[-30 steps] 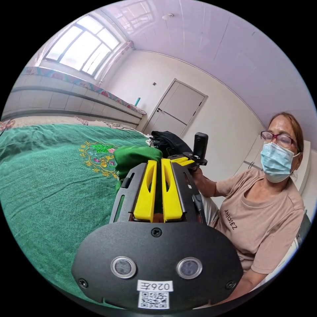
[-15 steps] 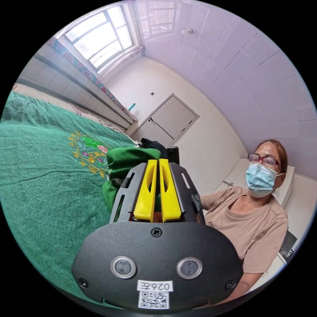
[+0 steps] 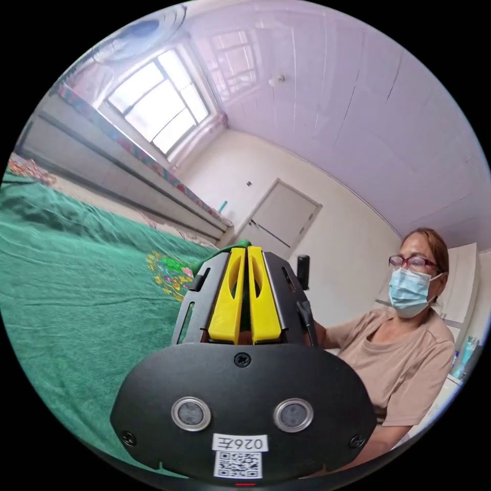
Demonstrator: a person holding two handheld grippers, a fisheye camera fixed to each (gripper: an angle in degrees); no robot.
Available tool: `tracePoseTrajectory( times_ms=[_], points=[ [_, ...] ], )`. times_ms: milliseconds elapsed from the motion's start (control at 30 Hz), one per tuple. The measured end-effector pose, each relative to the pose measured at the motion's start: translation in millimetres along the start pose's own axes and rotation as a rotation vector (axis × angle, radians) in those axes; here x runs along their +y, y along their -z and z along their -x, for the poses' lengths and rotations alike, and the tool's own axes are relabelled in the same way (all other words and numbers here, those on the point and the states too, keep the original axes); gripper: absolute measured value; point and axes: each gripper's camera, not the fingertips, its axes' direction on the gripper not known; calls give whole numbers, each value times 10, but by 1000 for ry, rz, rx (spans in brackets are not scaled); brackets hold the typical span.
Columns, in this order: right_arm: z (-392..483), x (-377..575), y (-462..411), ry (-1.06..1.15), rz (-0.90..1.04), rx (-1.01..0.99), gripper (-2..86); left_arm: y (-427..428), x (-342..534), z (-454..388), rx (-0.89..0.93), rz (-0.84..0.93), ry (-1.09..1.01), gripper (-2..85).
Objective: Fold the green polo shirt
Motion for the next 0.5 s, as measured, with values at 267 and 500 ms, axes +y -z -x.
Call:
tracePoseTrajectory(
  times_ms=[267, 500],
  points=[
    [223, -597, 1931, 28, -306, 210, -16, 709, -425, -1230, -248, -60, -166, -8],
    [900, -980, 2997, 162, -409, 325, -15, 894, -600, -2463, -393, -29, -417, -7]
  ],
)
